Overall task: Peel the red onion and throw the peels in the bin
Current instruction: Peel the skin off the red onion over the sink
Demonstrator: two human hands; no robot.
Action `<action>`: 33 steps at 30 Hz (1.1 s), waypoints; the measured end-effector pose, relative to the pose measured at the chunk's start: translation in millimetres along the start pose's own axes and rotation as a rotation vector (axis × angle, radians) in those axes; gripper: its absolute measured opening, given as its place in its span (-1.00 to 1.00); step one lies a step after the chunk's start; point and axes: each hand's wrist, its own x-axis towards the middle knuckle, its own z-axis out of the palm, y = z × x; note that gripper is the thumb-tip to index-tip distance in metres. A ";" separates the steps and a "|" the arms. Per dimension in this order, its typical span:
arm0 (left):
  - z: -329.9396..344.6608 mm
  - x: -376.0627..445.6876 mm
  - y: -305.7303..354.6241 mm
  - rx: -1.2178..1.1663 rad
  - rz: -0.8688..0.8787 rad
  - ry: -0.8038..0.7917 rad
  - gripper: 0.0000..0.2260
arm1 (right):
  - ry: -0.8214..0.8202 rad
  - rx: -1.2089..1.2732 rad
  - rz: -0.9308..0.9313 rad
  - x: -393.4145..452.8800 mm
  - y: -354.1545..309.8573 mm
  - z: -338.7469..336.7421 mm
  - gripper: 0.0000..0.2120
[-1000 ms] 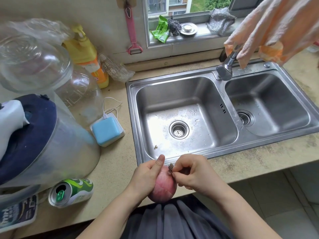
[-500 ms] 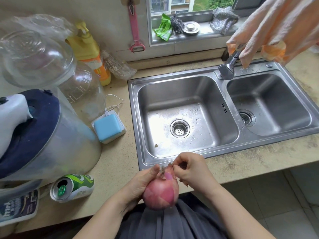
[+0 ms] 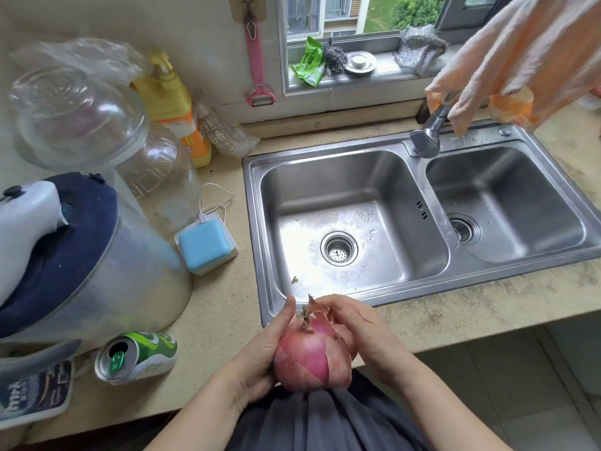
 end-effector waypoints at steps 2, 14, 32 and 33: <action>-1.1 1.0 -1.6 -0.022 -0.003 -0.007 -0.39 | 0.022 -0.023 -0.021 0.8 2.3 0.2 -0.77; 14.8 0.3 -9.9 0.004 0.198 -0.135 -0.25 | 0.210 0.041 0.010 13.1 20.3 -11.5 -0.77; -45.9 -8.6 20.3 -0.315 0.433 0.342 -0.47 | 0.431 -0.023 0.094 46.0 46.2 -19.6 -0.69; -53.9 -9.9 24.1 -0.334 0.441 0.357 -0.54 | 0.454 -0.015 0.113 48.1 47.4 -14.7 -0.68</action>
